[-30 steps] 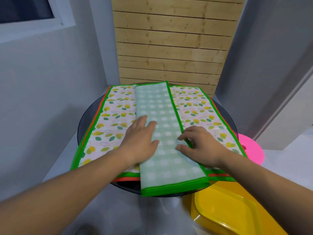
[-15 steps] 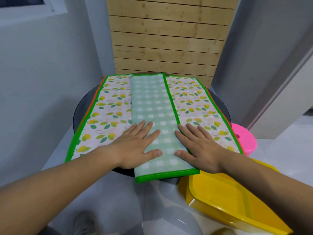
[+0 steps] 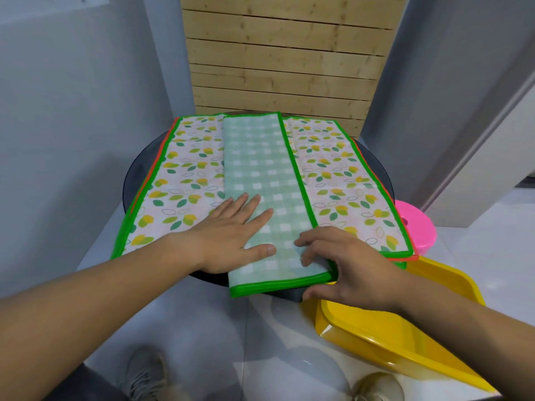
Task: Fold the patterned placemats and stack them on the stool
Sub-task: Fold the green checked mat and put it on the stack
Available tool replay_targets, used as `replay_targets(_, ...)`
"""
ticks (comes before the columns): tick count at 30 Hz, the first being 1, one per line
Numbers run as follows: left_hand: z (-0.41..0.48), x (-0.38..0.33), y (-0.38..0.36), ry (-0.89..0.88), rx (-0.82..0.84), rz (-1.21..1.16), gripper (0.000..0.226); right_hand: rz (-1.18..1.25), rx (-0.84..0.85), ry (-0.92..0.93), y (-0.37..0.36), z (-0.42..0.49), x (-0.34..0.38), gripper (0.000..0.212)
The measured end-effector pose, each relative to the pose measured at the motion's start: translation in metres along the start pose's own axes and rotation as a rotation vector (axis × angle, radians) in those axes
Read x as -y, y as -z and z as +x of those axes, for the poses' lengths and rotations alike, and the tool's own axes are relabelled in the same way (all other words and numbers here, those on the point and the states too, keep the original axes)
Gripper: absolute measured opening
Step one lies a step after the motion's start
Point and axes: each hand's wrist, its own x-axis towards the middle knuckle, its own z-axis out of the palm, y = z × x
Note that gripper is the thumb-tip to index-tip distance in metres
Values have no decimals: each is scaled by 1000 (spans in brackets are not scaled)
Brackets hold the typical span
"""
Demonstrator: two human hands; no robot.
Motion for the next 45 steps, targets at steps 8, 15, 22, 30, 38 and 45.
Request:
replay_targets(8,0,1,-1,5,-11,-22,88,-89,-9,68,4,-2,6,38)
replay_targets(15,1,1,-1,2,-17,-28,85,-121,-8,70,2,-2,7,39)
replay_targets(22,2,3,-3,-7,-47,-52,86,-82,-49,92,5,-1,8,27)
replay_targets(30,-6,35,28,119,-291,-1274,71,156,-222,-54,36,33,18,19)
replay_targets(38,-4,64,33,168,-310,-1438,78,371,-482,-361,75,125,7,16)
replay_targets(45,5,53,29,214,-448,-1005,11,489,-620,-571,54,162,-35,40)
